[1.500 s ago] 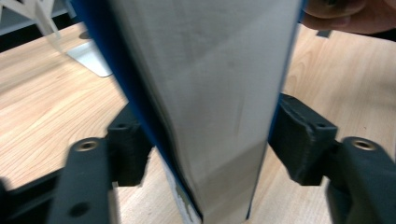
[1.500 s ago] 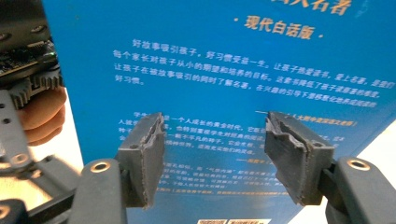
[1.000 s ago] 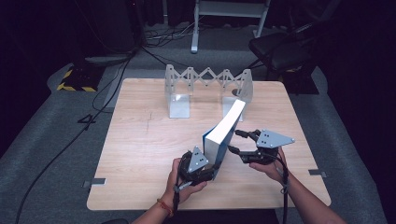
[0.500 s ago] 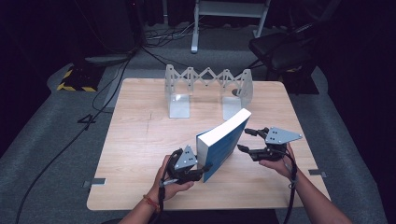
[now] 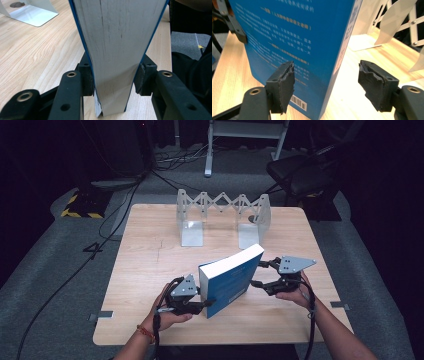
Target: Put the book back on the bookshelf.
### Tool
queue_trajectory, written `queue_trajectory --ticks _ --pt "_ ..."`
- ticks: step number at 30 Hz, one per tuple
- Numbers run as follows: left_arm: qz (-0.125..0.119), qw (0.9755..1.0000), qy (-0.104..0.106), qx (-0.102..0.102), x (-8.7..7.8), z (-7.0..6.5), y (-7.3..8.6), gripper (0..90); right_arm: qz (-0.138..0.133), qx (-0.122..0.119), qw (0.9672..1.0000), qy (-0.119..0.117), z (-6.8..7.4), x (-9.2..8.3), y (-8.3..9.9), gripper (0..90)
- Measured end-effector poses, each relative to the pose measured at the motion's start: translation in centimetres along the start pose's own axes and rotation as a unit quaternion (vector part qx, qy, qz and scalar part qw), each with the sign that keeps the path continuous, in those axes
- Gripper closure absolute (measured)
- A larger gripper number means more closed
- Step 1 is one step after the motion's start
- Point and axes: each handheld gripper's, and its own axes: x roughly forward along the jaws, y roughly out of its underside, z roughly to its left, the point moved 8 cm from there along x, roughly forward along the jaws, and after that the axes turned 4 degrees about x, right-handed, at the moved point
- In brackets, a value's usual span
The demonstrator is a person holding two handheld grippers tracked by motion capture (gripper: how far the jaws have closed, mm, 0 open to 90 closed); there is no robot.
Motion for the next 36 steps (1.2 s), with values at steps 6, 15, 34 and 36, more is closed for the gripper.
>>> queue_trajectory --ticks 6,15,34,36 --pt "-0.004 1.0 0.006 0.005 0.0 -0.1 0.1 58.9 0.009 0.014 0.9988 -0.046 -0.3 1.2 0.0 27.5" --pt "-0.004 0.9999 -0.002 0.013 -0.1 -0.1 0.1 58.3 0.003 0.006 0.9967 -0.081 0.7 1.9 0.0 35.6" --pt "-0.013 0.9962 -0.085 -0.007 -1.2 1.7 0.3 45.7 0.026 -0.032 0.9938 -0.104 2.7 -1.0 0.8 58.1" --pt "-0.013 0.9959 -0.089 -0.005 -1.1 1.9 0.2 44.2 0.024 -0.031 0.9933 -0.109 3.0 -1.3 0.9 59.3"
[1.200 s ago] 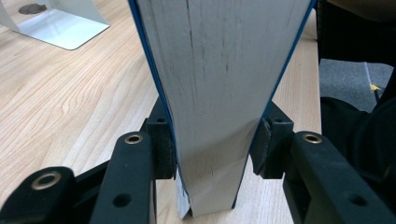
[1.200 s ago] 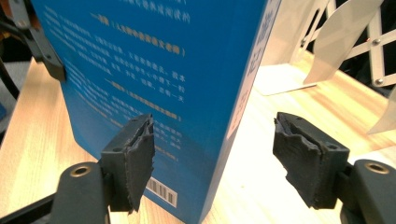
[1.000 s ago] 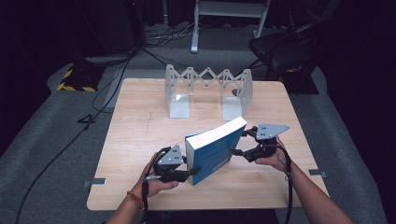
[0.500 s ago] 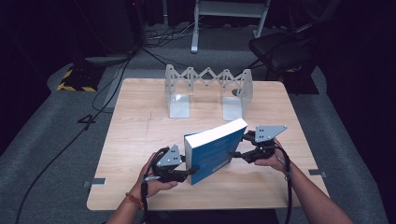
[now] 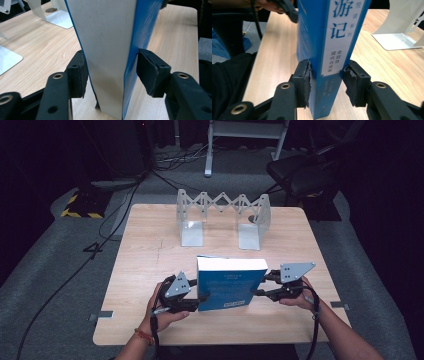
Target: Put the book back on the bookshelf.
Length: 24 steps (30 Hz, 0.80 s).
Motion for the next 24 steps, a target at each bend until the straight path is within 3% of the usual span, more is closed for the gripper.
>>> queue_trajectory --ticks 4,9,24 --pt "0.001 1.0 -0.008 0.005 0.3 0.4 -0.2 41.7 -0.001 -0.007 1.0 -0.005 0.9 -0.5 0.2 61.2" --pt "0.003 0.9999 0.003 0.01 0.7 0.8 -0.5 40.1 -0.006 -0.003 0.9999 -0.009 1.5 -0.6 0.3 61.5" --pt "-0.005 0.9998 -0.014 0.011 1.2 0.9 -0.6 38.2 -0.044 0.016 0.9986 0.023 1.7 1.5 -1.6 56.5"
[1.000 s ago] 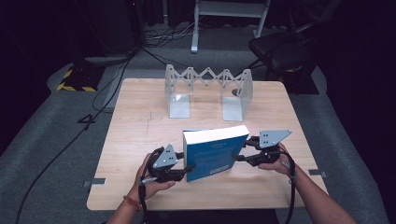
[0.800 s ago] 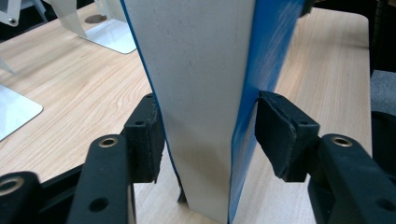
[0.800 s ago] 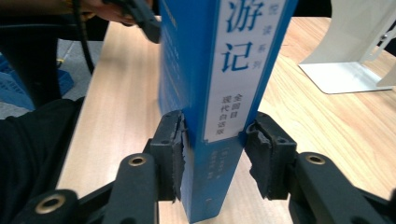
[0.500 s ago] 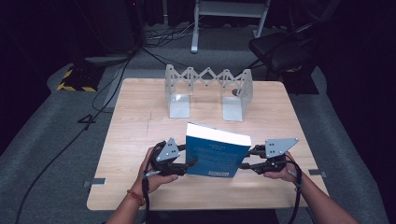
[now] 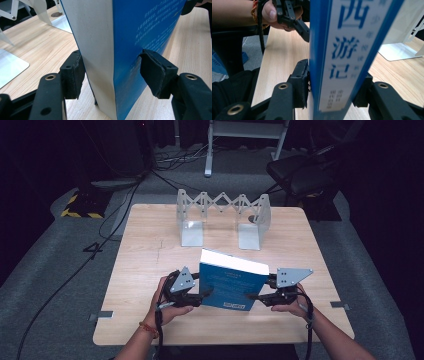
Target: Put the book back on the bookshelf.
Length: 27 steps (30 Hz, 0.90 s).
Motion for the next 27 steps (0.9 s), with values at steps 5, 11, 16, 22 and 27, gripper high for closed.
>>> queue_trajectory --ticks 5,11,16,22,27 --pt "-0.002 1.0 -0.005 -0.006 0.2 0.0 -0.1 37.5 -0.011 0.006 0.9999 0.012 0.1 0.3 -0.5 57.8" --pt "-0.003 0.9999 -0.004 -0.01 1.1 0.1 -0.6 37.0 -0.012 0.007 0.9996 0.024 -0.1 0.1 -0.6 60.5" --pt "-0.003 1.0 0.001 -0.006 2.4 0.0 -1.4 36.9 -0.009 0.005 0.9993 0.037 -0.6 -1.0 -0.3 60.7" --pt "-0.008 0.9999 0.007 -0.003 3.7 0.0 -2.0 35.7 -0.014 0.011 0.9984 0.053 -1.1 -1.9 0.0 60.0" --pt "-0.01 0.9999 0.009 -0.005 3.8 0.0 -2.0 35.4 -0.019 0.015 0.998 0.059 -1.2 -1.8 -0.3 59.8"
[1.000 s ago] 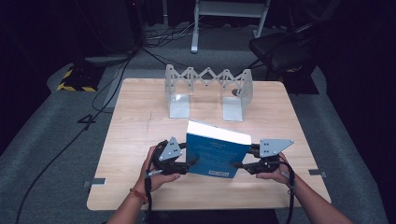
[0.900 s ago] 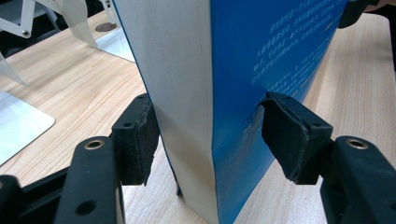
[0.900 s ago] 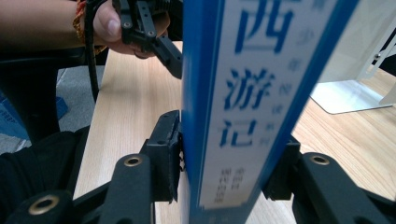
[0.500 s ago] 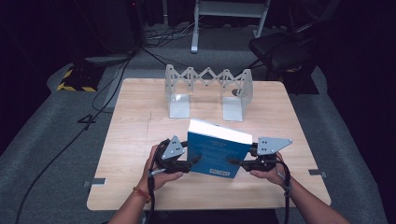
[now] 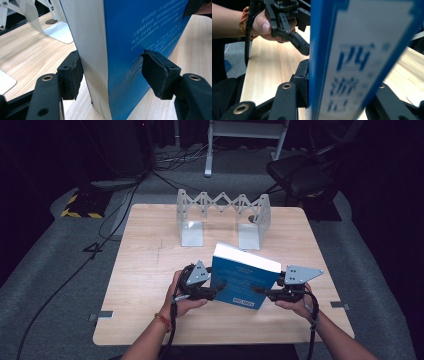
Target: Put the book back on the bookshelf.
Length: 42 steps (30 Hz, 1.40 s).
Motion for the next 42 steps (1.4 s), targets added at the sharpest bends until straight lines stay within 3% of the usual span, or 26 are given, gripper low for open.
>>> queue_trajectory --ticks 10,12,15,17,20,21,22,25,27,29,33,35,38,42 --pt "-0.001 1.0 0.004 -0.002 0.0 0.0 0.1 35.0 -0.003 0.007 1.0 0.004 0.0 0.6 -0.5 60.5" --pt "-0.003 0.9999 0.011 -0.008 -0.2 0.0 0.2 35.1 -0.006 0.01 0.9999 0.002 0.1 0.5 -0.5 61.0" --pt "0.009 0.9998 -0.006 -0.019 -1.0 0.6 1.0 34.5 -0.009 0.005 0.9999 0.002 0.4 0.5 -0.5 61.4" --pt "0.019 0.999 -0.012 -0.038 -1.9 1.0 2.0 29.4 -0.006 0.004 1.0 0.001 0.5 0.5 -0.5 61.5" --pt "0.066 0.9959 -0.036 -0.05 -3.3 1.6 4.5 19.4 -0.005 0.005 1.0 0.003 0.5 0.5 -0.5 61.5" --pt "0.095 0.9932 -0.044 -0.05 -4.2 1.7 6.2 17.6 -0.006 0.007 0.9999 0.005 0.5 0.5 -0.5 61.5" --pt "0.095 0.9932 -0.044 -0.05 -4.2 1.7 6.2 15.9 -0.006 0.007 0.9999 0.005 0.5 0.5 -0.5 61.5" --pt "0.136 0.9864 -0.068 -0.064 -5.4 2.0 8.8 16.3 -0.008 0.008 0.9999 0.006 0.5 0.5 -0.5 61.5" --pt "0.148 0.9837 -0.068 -0.076 -5.8 2.0 10.1 16.4 -0.008 0.008 0.9999 0.008 0.5 0.5 -0.5 61.5" --pt "0.164 0.9808 -0.074 -0.075 -6.0 1.9 11.3 16.3 -0.005 0.007 0.9999 0.008 0.6 0.4 -0.5 61.6" --pt "0.176 0.9779 -0.087 -0.07 -6.2 2.1 12.0 16.3 -0.007 0.006 0.9999 0.008 0.6 0.4 -0.5 61.6" --pt "0.18 0.9763 -0.089 -0.081 -6.0 2.2 12.3 16.3 -0.006 0.006 0.9999 0.011 0.7 0.4 -0.5 61.7" --pt "0.195 0.972 -0.099 -0.087 -5.8 2.5 12.9 16.3 -0.005 0.004 0.9999 0.014 0.6 0.3 -0.5 61.7" --pt "0.186 0.971 -0.1 -0.112 -5.8 2.8 13.2 16.0 -0.006 0.008 0.9997 0.02 0.3 -0.1 -0.3 61.7"
